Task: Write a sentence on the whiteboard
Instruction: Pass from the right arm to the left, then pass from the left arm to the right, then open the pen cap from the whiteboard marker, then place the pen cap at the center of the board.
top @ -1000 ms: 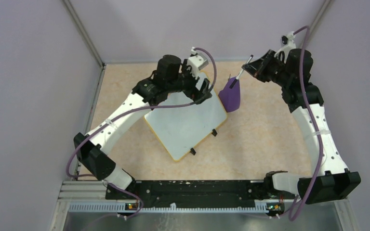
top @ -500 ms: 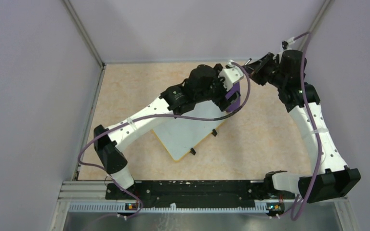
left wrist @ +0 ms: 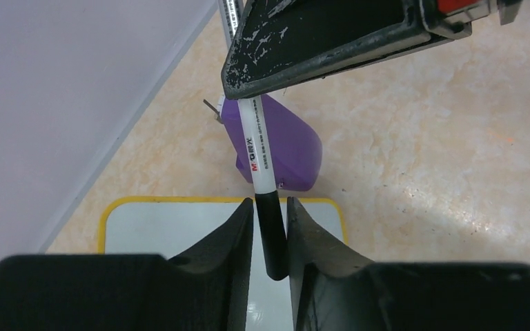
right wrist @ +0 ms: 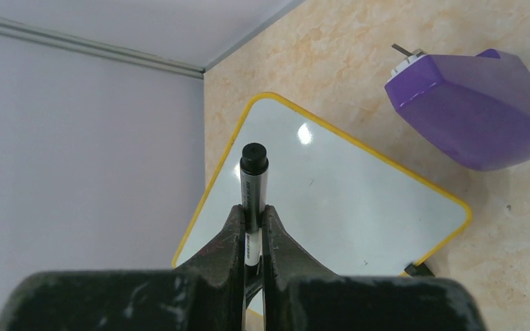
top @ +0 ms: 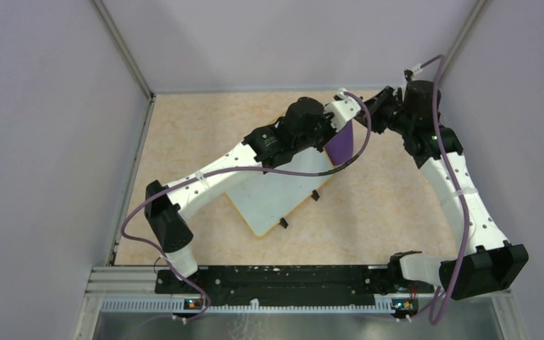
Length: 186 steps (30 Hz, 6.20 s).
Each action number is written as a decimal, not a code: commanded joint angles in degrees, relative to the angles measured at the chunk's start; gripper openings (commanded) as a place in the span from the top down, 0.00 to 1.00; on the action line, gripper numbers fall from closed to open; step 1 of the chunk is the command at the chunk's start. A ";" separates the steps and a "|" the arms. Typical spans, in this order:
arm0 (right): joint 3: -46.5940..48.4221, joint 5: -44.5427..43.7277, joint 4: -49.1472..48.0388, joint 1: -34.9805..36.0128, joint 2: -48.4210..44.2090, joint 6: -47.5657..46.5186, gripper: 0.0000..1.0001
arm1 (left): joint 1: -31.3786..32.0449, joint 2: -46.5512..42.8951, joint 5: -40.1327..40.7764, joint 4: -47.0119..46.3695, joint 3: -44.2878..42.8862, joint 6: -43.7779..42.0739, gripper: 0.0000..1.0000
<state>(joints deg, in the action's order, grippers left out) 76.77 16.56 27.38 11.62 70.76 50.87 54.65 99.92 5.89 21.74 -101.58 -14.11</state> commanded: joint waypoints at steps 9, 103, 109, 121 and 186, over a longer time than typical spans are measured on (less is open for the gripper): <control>-1.00 5.23 -5.68 0.69 -2.56 -0.41 0.68 | -0.31 -1.73 1.25 -1.32 0.37 -0.44 1.00; -8.71 44.11 -3.53 10.09 -1.73 -27.55 0.72 | -5.57 -14.25 -33.07 26.30 4.64 -24.36 1.00; -8.60 44.06 -3.37 10.51 -1.42 -27.70 0.78 | -4.74 -13.89 -32.27 26.31 4.09 -24.58 1.00; -8.54 44.78 -5.35 9.08 -1.20 -25.22 1.00 | -5.48 -15.78 -31.75 26.57 5.32 -21.30 0.63; -7.49 53.82 4.73 -28.66 0.65 -35.58 1.00 | -1.44 -9.77 -31.29 16.71 16.49 -9.11 1.00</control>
<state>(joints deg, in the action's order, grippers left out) 68.66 70.35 33.19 -15.05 70.81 16.73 48.84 85.17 -24.64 43.22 -82.81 -29.56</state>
